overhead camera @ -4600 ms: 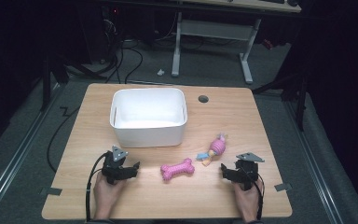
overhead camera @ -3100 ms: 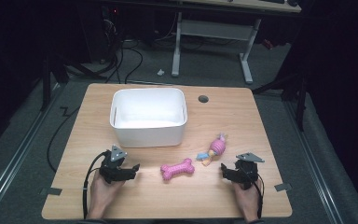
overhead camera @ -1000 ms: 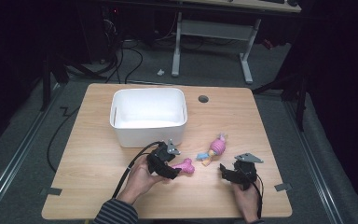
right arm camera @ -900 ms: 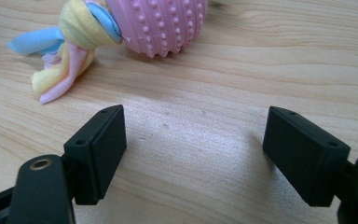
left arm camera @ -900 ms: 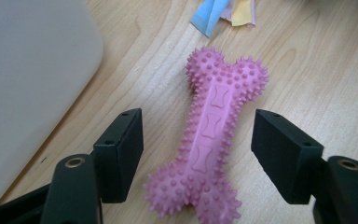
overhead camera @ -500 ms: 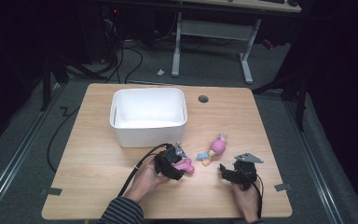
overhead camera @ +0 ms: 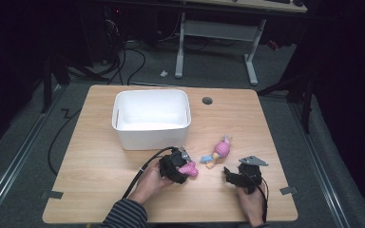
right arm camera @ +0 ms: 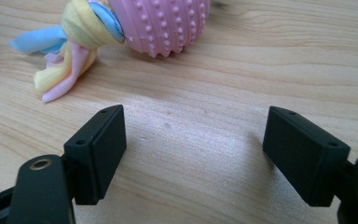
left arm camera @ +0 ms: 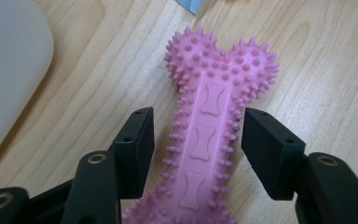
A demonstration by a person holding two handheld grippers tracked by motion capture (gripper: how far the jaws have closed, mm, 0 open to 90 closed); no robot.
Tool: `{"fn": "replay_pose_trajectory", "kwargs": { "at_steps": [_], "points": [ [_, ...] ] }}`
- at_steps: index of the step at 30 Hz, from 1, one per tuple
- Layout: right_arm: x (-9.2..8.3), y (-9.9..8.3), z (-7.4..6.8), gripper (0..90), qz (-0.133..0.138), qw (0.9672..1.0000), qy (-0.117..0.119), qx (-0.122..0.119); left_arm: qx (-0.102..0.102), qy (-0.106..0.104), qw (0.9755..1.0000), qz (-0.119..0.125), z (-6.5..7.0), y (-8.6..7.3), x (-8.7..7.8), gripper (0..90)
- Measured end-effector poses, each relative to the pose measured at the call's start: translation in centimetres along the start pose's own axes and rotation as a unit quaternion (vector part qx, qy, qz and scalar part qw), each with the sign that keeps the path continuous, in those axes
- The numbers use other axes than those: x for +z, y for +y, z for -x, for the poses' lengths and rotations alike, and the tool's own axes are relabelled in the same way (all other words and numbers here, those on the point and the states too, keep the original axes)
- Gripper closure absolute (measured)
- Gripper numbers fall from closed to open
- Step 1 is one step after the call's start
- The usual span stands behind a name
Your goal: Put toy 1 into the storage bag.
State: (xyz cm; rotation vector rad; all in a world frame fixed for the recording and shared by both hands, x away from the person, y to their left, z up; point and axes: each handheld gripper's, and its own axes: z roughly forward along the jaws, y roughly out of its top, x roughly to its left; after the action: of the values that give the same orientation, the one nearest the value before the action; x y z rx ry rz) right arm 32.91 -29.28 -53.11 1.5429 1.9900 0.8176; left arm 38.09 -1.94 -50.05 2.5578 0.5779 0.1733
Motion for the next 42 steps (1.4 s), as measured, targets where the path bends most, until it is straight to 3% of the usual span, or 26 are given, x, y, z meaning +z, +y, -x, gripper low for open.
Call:
{"fn": "replay_pose_trajectory", "kwargs": {
  "at_steps": [12, 25, 35, 42],
  "points": [
    [0.0, 0.0, 0.0, 21.3, 0.0, 1.0, 0.001, 0.0, 0.006, -0.014, 0.9999, -0.005, -0.1, -0.1, 0.2, 53.0],
    [0.0, 0.0, 0.0, 21.3, 0.0, 1.0, 0.001, -0.001, 0.015, -0.004, 0.9999, -0.001, 0.0, -0.2, -0.3, 58.3],
    [0.0, 0.0, 0.0, 21.3, 0.0, 1.0, 0.001, -0.002, 0.002, -0.007, 0.9997, 0.023, -0.3, -0.5, -2.1, 58.7],
    [0.0, 0.0, 0.0, 21.3, 0.0, 1.0, 0.0, -0.002, -0.025, -0.003, 0.9985, 0.049, -1.2, -1.6, -3.9, 58.8]
  ]
}}
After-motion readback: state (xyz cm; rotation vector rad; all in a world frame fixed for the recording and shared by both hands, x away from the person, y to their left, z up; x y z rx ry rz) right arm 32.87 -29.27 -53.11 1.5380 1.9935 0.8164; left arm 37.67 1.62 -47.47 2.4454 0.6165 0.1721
